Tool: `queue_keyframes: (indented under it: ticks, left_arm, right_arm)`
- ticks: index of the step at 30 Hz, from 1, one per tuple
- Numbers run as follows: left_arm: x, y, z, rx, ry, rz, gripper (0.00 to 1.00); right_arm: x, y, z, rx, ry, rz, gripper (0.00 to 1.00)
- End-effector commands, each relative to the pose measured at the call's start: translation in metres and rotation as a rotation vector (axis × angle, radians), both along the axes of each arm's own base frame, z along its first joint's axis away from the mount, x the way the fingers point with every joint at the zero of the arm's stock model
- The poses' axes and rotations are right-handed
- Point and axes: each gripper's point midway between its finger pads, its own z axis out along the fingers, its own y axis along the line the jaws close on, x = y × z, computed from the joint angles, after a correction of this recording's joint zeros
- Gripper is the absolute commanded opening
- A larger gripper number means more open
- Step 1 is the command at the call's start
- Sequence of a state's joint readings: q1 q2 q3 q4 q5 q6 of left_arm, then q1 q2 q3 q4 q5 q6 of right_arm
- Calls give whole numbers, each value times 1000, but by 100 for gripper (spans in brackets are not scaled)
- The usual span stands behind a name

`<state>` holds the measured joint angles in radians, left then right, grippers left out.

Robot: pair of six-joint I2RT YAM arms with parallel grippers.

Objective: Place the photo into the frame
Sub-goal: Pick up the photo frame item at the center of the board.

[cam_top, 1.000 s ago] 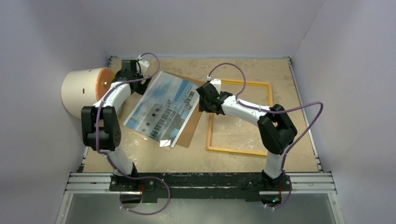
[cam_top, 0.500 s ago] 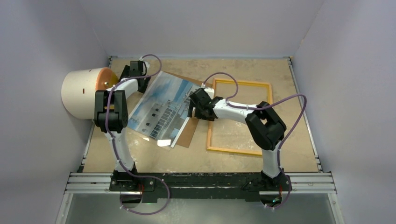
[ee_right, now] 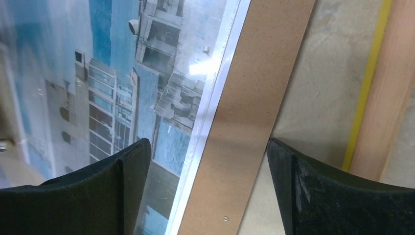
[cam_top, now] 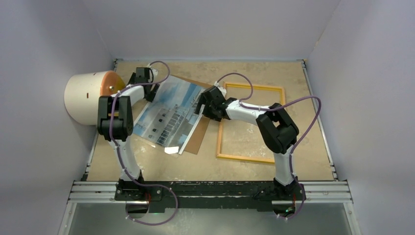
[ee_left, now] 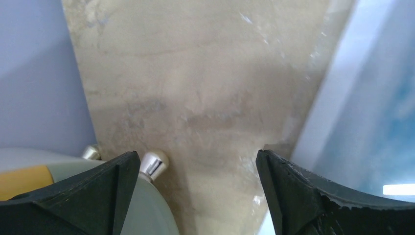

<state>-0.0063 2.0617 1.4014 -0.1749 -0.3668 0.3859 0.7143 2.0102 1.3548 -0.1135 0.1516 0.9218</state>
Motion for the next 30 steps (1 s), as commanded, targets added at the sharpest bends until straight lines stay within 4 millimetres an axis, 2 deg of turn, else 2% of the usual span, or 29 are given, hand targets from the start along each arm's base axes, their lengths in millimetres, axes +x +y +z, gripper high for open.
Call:
queue_keyframes:
  ticks: [1, 4, 9, 13, 17, 22, 30]
  left_arm:
    - [-47, -22, -27, -97, 155, -103, 98]
    - [-57, -26, -25, -112, 156, -132, 98]
    - [-69, -39, -24, -168, 169, -186, 98]
    - [-73, -49, -13, -210, 163, -227, 97]
    - [-79, -55, -7, -234, 157, -262, 97]
    - [-96, -54, -22, -215, 196, -285, 96]
    - [-112, -50, -50, -188, 289, -311, 89]
  right_arm:
    - [-7, 12, -21, 76, 90, 6, 90]
    - [-5, 18, -20, 132, 109, -5, 90]
    - [1, 13, -18, 169, 110, -49, 90]
    - [2, 10, -16, 184, 108, -68, 90]
    - [2, 19, -13, 253, 113, -57, 89]
    - [-1, 19, -12, 302, 120, -66, 86]
    - [4, 21, 16, 441, 63, -65, 81]
